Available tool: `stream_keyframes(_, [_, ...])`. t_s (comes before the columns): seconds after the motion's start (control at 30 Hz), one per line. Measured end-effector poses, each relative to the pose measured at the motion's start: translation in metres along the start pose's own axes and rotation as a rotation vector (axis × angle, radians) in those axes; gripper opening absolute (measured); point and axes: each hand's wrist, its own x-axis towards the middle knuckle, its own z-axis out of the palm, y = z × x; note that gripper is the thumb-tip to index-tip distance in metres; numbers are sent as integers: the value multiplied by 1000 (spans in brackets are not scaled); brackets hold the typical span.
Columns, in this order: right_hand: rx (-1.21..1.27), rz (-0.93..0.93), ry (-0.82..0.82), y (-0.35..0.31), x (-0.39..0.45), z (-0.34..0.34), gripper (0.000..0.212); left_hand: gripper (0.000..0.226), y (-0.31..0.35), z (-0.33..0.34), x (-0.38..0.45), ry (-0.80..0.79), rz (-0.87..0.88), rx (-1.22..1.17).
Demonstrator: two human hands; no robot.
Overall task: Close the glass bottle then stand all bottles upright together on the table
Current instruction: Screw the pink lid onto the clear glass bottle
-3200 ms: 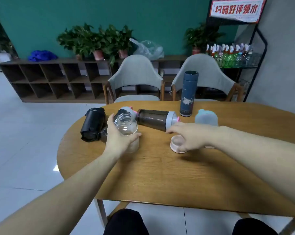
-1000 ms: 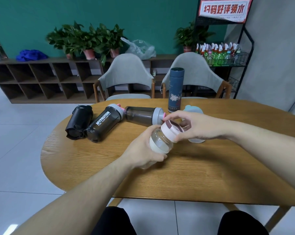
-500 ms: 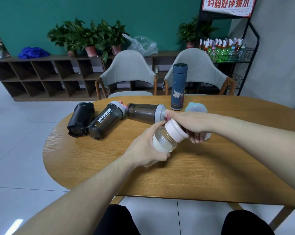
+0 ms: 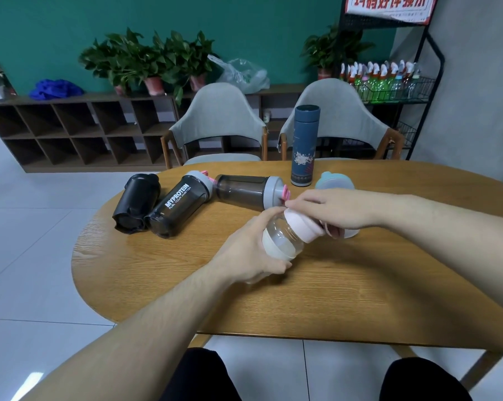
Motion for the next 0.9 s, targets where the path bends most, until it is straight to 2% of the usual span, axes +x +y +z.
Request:
stream_keyframes(0.1, [14,192,-19,-3,8,9,75,99,2,1,0,-14,23,42])
stream_keyframes(0.17, [68,207,-16,-2,6,7,70,99,1,1,1,-16,15,24])
stream_keyframes(0.23, [70,44,-4,8,-1,0,60,97,0,0,2,-7,7,-5])
stream_keyframes(0.33, [-100,-319,-23,25,-13,-7,69,96,-2,0,1,11,23,9])
stream_keyframes(0.4, [-152,-413,-30,32,-14,-6,62,97,-2,0,1,10,26,17])
stream_keyframes(0.53, [-202,-269,41,24,-12,-2,48,95,-2,1,2,1,37,21])
stream_keyframes(0.6, [-97,-133,50,17,-6,4,42,92,-1,1,1,-2,45,3])
stream_keyframes(0.7, [97,102,32,8,5,14,60,93,0,3,1,-4,61,26])
stream_keyframes(0.77, [142,170,28,6,7,15,64,94,-1,3,1,0,56,14])
stream_keyframes(0.83, [154,74,32,11,1,11,54,93,-2,3,1,6,50,-1])
stream_keyframes(0.9, [32,-156,34,22,-10,6,52,92,-2,1,0,12,42,-8])
